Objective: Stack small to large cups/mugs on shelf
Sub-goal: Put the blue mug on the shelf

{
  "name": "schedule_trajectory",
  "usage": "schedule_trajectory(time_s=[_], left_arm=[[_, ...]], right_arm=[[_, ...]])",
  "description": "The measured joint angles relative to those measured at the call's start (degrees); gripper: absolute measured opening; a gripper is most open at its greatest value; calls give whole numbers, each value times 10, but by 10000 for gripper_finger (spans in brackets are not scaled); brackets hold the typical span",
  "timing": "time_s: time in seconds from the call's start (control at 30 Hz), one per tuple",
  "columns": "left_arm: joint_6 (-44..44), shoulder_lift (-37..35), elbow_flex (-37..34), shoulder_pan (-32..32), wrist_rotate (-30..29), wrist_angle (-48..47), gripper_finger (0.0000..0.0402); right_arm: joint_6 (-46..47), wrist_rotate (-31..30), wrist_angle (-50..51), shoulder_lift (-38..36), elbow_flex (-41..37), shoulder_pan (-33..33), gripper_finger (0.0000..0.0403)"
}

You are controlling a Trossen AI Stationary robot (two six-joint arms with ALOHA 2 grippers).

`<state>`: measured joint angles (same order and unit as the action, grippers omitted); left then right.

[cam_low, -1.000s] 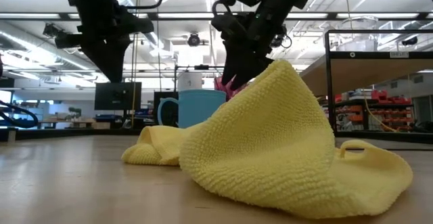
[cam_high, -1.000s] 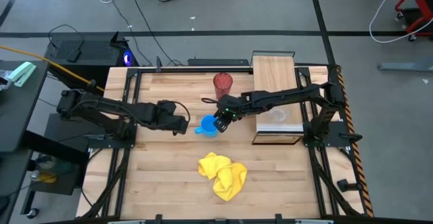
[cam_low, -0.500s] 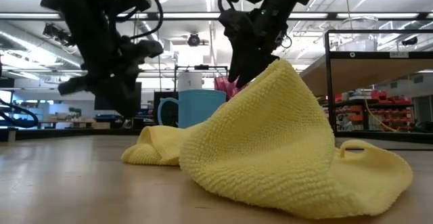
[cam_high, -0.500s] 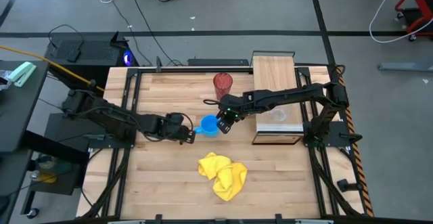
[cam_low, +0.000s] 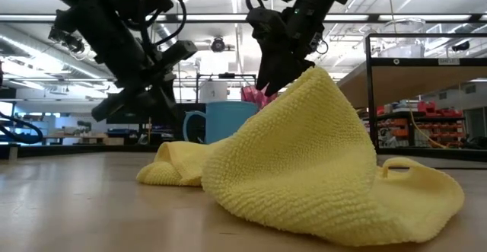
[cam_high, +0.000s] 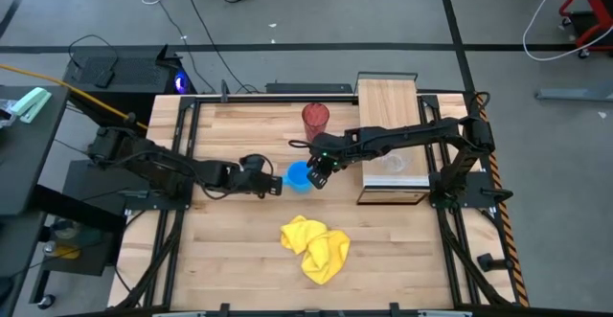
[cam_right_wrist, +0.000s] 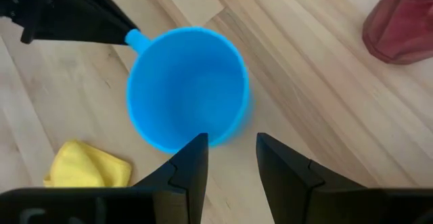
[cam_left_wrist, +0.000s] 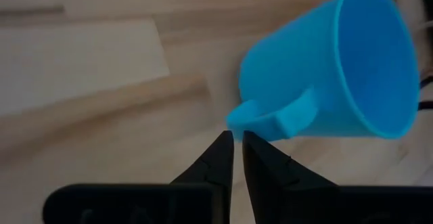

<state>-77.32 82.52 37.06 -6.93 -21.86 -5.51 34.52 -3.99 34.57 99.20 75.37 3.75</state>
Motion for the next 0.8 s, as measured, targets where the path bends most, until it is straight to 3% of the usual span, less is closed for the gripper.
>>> schedule_trajectory(time_s=[0.17, 0.8], left_arm=[[34, 0, 0, 22, 1, 50, 41], [77, 0, 0, 42, 7, 88, 41]], right_arm=[[0, 0, 1, 0, 0, 0, 132], [-2, -34, 45, 0, 0, 33, 132]])
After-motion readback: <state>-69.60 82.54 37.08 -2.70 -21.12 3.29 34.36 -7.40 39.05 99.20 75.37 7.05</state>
